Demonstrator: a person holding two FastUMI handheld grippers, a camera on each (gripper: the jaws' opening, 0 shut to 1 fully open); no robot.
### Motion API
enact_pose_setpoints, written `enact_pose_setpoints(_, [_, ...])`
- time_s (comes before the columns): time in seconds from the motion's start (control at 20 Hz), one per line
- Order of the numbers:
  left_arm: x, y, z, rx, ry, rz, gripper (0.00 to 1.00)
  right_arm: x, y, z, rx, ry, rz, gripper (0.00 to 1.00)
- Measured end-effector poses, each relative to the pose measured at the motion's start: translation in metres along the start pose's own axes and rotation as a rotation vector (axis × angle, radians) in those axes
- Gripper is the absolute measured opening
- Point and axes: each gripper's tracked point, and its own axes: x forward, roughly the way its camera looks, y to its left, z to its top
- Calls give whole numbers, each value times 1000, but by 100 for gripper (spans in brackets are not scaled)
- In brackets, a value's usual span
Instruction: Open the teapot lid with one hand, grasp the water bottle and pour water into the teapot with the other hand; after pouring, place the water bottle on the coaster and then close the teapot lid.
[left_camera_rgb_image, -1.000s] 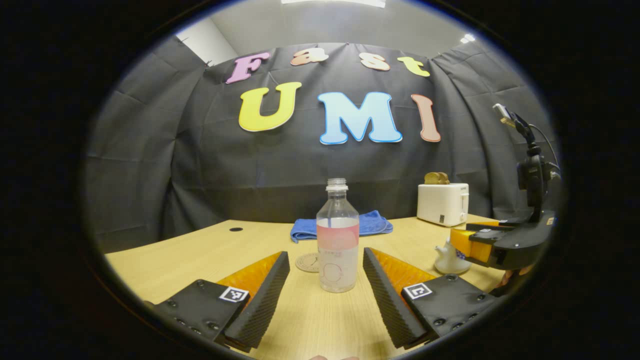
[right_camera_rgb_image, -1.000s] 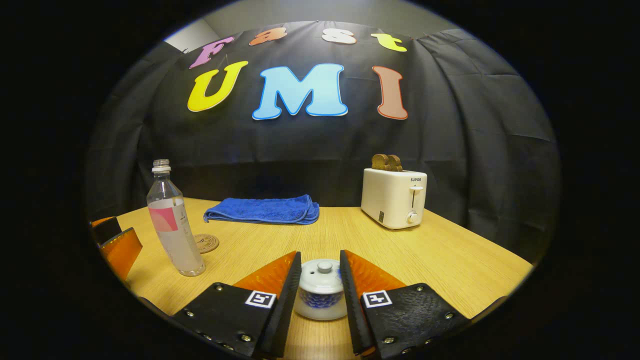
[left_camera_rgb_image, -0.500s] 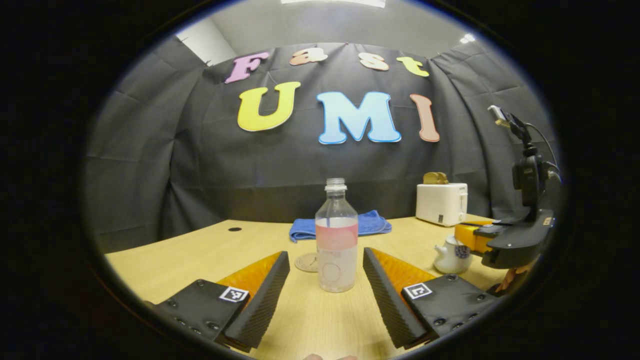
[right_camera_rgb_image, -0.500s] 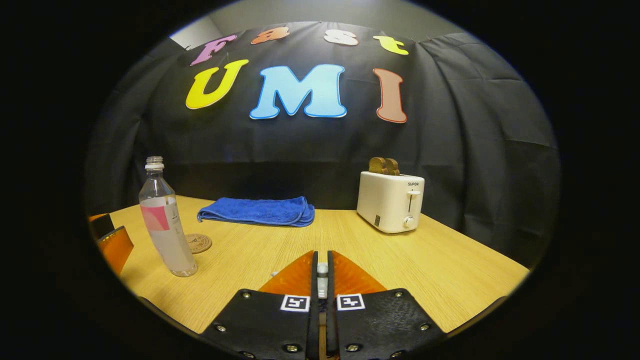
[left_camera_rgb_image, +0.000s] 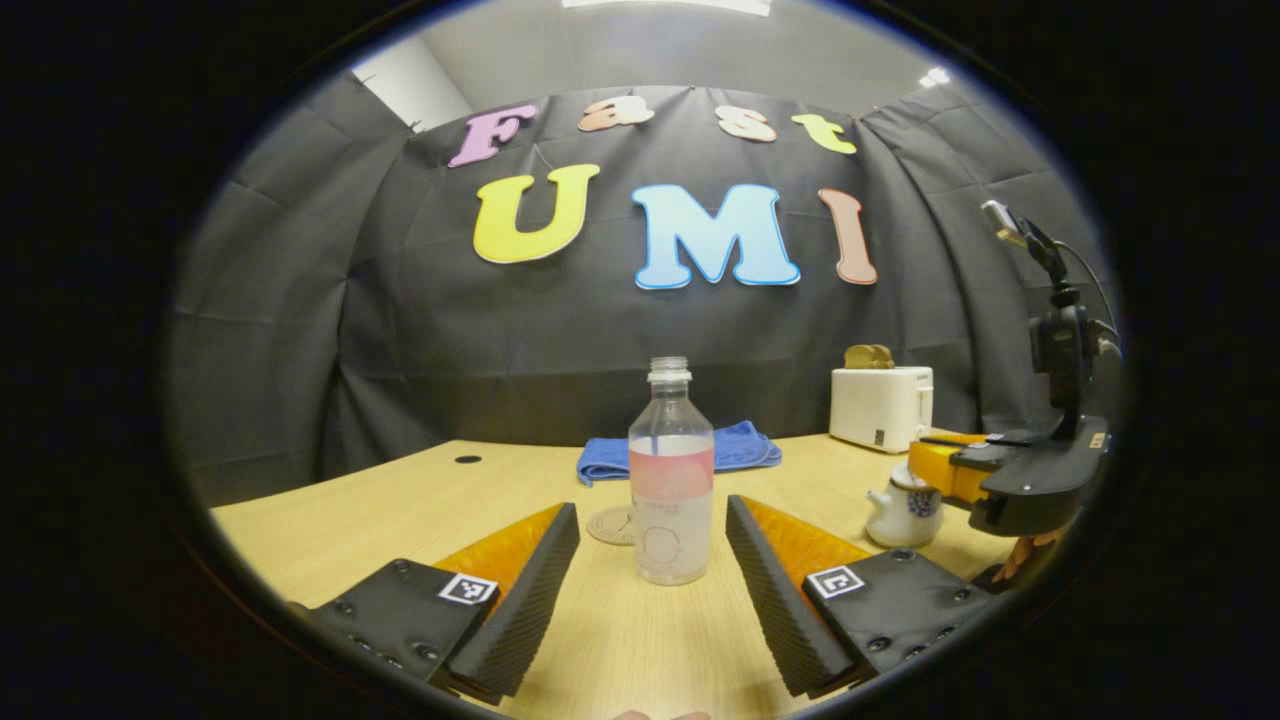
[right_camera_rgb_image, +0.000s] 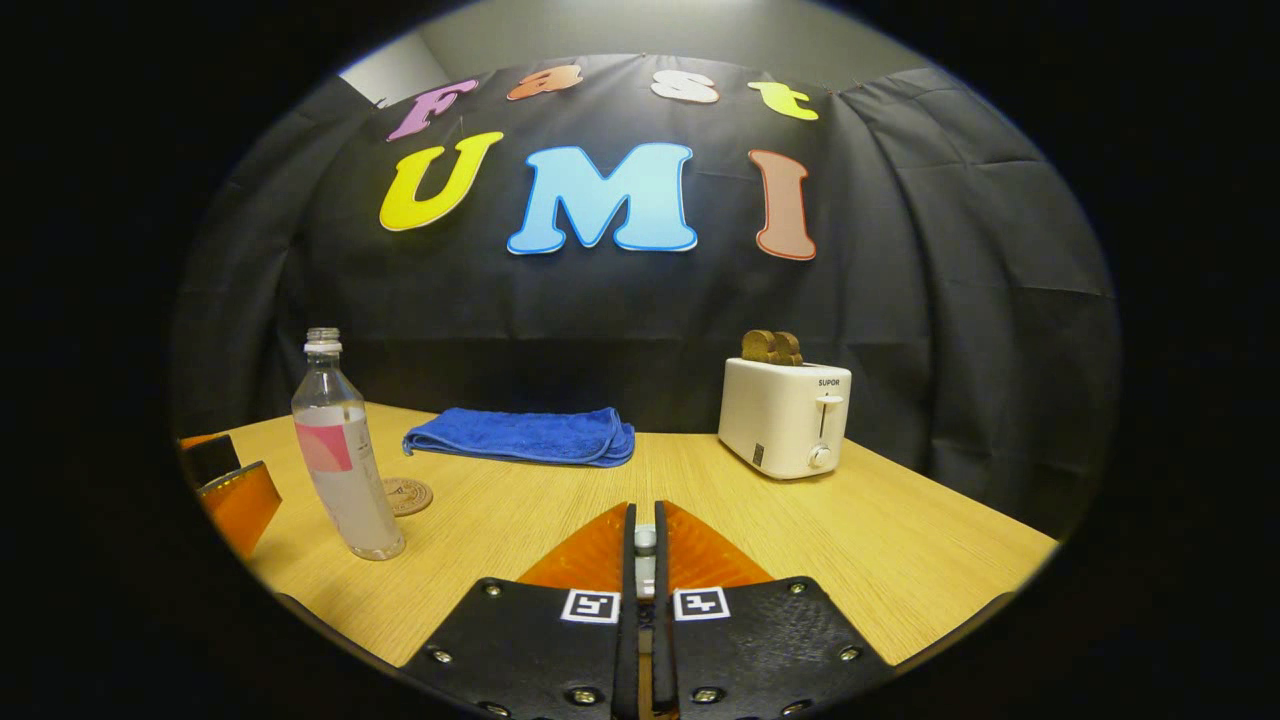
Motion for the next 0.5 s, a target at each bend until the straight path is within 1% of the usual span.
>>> enact_pose_setpoints(0.1, [2,-2,0,0,0,-3,100,-5,2,4,0,-16,9,6])
enact_pose_setpoints(0.2, [3,-9,2,0,-1,-28,100,-11,4,10,-5,-39,19,5])
enact_pose_setpoints(0.4, [9,-15,2,0,-2,-31,100,-22,7,9,21,-39,45,6])
enact_pose_setpoints(0.5, [17,-16,2,1,0,-15,100,-30,4,14,15,-61,47,6])
